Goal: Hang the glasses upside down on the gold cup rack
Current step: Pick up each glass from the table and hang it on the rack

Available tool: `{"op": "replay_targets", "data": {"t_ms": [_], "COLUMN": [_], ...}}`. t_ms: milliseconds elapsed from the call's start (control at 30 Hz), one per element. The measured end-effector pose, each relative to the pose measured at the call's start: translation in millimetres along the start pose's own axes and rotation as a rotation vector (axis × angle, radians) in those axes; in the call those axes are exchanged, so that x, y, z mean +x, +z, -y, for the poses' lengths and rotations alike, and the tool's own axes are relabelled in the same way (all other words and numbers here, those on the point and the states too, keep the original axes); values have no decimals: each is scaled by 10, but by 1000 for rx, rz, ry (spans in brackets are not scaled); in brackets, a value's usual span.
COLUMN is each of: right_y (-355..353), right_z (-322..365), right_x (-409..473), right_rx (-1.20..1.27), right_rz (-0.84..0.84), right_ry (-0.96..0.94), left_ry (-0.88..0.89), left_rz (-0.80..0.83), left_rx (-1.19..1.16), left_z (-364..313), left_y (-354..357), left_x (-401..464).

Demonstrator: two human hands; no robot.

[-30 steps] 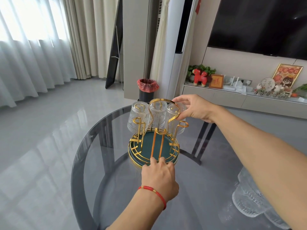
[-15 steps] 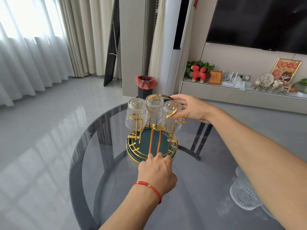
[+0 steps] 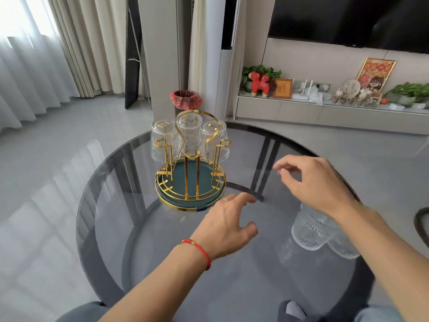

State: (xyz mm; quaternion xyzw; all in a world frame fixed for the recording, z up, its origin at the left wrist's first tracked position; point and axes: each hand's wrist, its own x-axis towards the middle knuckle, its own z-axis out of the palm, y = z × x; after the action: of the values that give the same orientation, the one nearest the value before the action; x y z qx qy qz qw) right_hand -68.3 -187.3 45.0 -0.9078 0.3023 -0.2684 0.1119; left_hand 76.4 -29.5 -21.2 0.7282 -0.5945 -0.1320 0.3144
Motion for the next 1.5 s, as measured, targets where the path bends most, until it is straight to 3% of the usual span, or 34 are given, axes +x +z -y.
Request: {"op": "replay_targets", "data": {"t_ms": [100,233,333,600,800,900,1000,1133,1267,1367,1500], "right_y": [-36,-171,-237,-104,-66,-29,26,183,280,336,463], "right_z": [-232,-489,-520,-449,-393,-291,-174,14,174,228,278], "right_x": [-344,-637,-762,-865,-864,-866,-861,-833,-715,-620,-531], "right_rx": [-116,-177,-246,-451,-393,-193,138,449,705,926,1159], "right_rz": [-241,-340,-308,87,-71,-86,-7,79,194,257,470], "right_ry": [153,257,236,306,129,25,36,81,78,253,453], "left_ry": [47,47,54,45,42,57,110,86,-6,-168,-359], "left_rz": [10,-23,-51,-99,-104,-112,-67,-195,-264,-383,-450], "left_rx": [44,71,63,30,-39,-135,-216,-166,-303,-488,-855], "left_z": [-34,-50,-67,-50,-99,-158,-247,-303,-274,-192,-33], "left_y": [158,289,349,357,343,323,315,203,27,-120,-260], "left_x": [-101,-164,-182,-193,-212,-203,-215,-234,-233,-219,-175]}}
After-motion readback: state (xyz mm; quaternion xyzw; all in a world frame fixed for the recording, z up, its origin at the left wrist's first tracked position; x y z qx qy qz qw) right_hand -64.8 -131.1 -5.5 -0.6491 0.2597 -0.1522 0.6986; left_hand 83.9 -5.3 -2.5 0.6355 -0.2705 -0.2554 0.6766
